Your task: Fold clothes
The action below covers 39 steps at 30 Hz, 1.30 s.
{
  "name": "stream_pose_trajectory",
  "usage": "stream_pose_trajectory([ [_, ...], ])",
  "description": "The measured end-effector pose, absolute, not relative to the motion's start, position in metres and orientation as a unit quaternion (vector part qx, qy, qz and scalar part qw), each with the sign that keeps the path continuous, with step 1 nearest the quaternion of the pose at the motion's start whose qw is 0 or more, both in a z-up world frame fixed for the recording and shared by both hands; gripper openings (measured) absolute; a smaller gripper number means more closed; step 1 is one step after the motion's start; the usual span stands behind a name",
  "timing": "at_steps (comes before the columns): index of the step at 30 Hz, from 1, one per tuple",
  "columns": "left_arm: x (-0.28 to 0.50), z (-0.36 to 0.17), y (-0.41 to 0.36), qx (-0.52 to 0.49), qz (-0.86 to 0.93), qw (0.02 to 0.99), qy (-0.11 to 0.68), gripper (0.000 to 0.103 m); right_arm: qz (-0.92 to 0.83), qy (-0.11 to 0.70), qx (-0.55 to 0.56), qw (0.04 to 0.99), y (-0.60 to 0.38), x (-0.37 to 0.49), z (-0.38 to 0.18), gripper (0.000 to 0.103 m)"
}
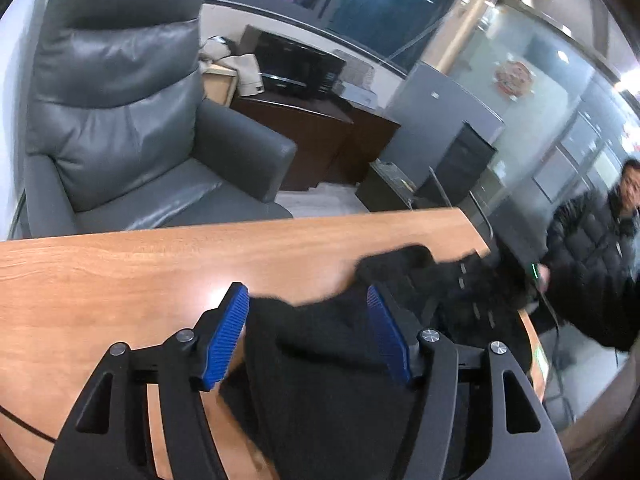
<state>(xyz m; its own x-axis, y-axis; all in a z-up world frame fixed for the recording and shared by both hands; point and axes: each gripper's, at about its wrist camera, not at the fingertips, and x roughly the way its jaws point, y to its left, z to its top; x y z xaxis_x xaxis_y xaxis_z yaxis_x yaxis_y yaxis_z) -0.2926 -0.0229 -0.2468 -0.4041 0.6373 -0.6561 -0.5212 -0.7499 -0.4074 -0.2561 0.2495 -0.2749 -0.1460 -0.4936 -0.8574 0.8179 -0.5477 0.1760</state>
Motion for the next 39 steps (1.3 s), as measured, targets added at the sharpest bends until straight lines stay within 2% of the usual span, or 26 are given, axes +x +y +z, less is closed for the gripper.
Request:
stream_pose_trajectory([
  [1, -0.284, -0.242, -0.027, -0.42, 0.836, 0.348, -0.065, 0.062, -0.759, 0.143, 0.47, 0.428, 0.263, -0.261, -0.268, 0.018],
  [5, -0.262, -0.23, -0.053, -0.418, 0.838, 0.338, -0.09, 0.065, -0.819, 0.057, 0.453, 0.349, 0.319, -0.283, -0.254, 0.018],
  [7, -0.255, -0.229, -0.062, -0.421, 0.836, 0.336, -0.105, 0.07, -0.806, 0.064, 0.487, 0.331, 0.332, -0.288, -0.269, 0.021],
  [9, -0.251, -0.231, -0.061, -0.428, 0.834, 0.334, -0.098, 0.07, -0.792, 0.102, 0.506, 0.326, 0.319, -0.286, -0.279, 0.023],
  [11, -0.251, -0.237, -0.051, -0.446, 0.822, 0.345, -0.083, 0.07, -0.8, 0.099, 0.499, 0.319, 0.312, -0.286, -0.271, 0.033],
  [13, -0.252, -0.241, -0.035, -0.453, 0.807, 0.372, -0.071, 0.07, -0.816, 0.058, 0.482, 0.314, 0.316, -0.287, -0.254, 0.064],
  [15, -0.254, -0.247, -0.01, -0.452, 0.793, 0.406, -0.049, 0.07, -0.838, 0.028, 0.45, 0.308, 0.319, -0.282, -0.233, 0.075],
  [16, -0.257, -0.25, 0.003, -0.448, 0.788, 0.42, -0.04, 0.07, -0.843, 0.019, 0.442, 0.305, 0.325, -0.276, -0.225, 0.077],
  [19, -0.275, -0.26, 0.033, -0.442, 0.777, 0.447, -0.03, 0.07, -0.847, -0.005, 0.446, 0.29, 0.348, -0.243, -0.22, 0.078],
  [21, -0.298, -0.276, 0.048, -0.448, 0.77, 0.452, -0.046, 0.07, -0.835, -0.011, 0.476, 0.277, 0.349, -0.219, -0.242, 0.078],
  [23, -0.316, -0.296, 0.061, -0.467, 0.757, 0.454, -0.048, 0.07, -0.829, -0.012, 0.504, 0.241, 0.356, -0.203, -0.268, 0.071],
  [25, -0.329, -0.323, 0.066, -0.496, 0.751, 0.433, -0.036, 0.07, -0.829, -0.023, 0.523, 0.195, 0.373, -0.19, -0.294, 0.055],
  [26, -0.335, -0.338, 0.067, -0.514, 0.749, 0.416, -0.027, 0.069, -0.841, -0.053, 0.51, 0.172, 0.389, -0.186, -0.295, 0.048],
  [27, -0.34, -0.351, 0.065, -0.526, 0.748, 0.404, -0.025, 0.065, -0.851, -0.082, 0.497, 0.149, 0.404, -0.182, -0.295, 0.032],
  [28, -0.341, -0.354, 0.056, -0.516, 0.752, 0.408, -0.042, 0.061, -0.856, -0.097, 0.491, 0.131, 0.413, -0.179, -0.295, 0.024],
  [30, -0.341, -0.351, 0.047, -0.513, 0.758, 0.401, -0.052, 0.059, -0.859, -0.093, 0.487, 0.124, 0.411, -0.18, -0.288, 0.025],
  [32, -0.337, -0.341, 0.045, -0.51, 0.763, 0.394, -0.042, 0.063, -0.863, -0.088, 0.482, 0.119, 0.407, -0.182, -0.28, 0.037],
  [33, -0.335, -0.335, 0.046, -0.502, 0.764, 0.402, -0.044, 0.063, -0.869, -0.074, 0.47, 0.137, 0.395, -0.186, -0.269, 0.051],
  [34, -0.334, -0.328, 0.046, -0.495, 0.764, 0.411, -0.046, 0.065, -0.869, -0.073, 0.462, 0.16, 0.383, -0.198, -0.265, 0.057],
  [36, -0.329, -0.318, 0.05, -0.477, 0.769, 0.423, -0.04, 0.072, -0.868, -0.07, 0.446, 0.205, 0.359, -0.222, -0.256, 0.057],
  [37, -0.326, -0.315, 0.054, -0.468, 0.773, 0.427, -0.033, 0.079, -0.866, -0.068, 0.441, 0.226, 0.346, -0.234, -0.253, 0.057],
  [39, -0.323, -0.323, 0.061, -0.474, 0.77, 0.427, -0.013, 0.081, -0.845, -0.044, 0.48, 0.232, 0.325, -0.262, -0.277, 0.057],
])
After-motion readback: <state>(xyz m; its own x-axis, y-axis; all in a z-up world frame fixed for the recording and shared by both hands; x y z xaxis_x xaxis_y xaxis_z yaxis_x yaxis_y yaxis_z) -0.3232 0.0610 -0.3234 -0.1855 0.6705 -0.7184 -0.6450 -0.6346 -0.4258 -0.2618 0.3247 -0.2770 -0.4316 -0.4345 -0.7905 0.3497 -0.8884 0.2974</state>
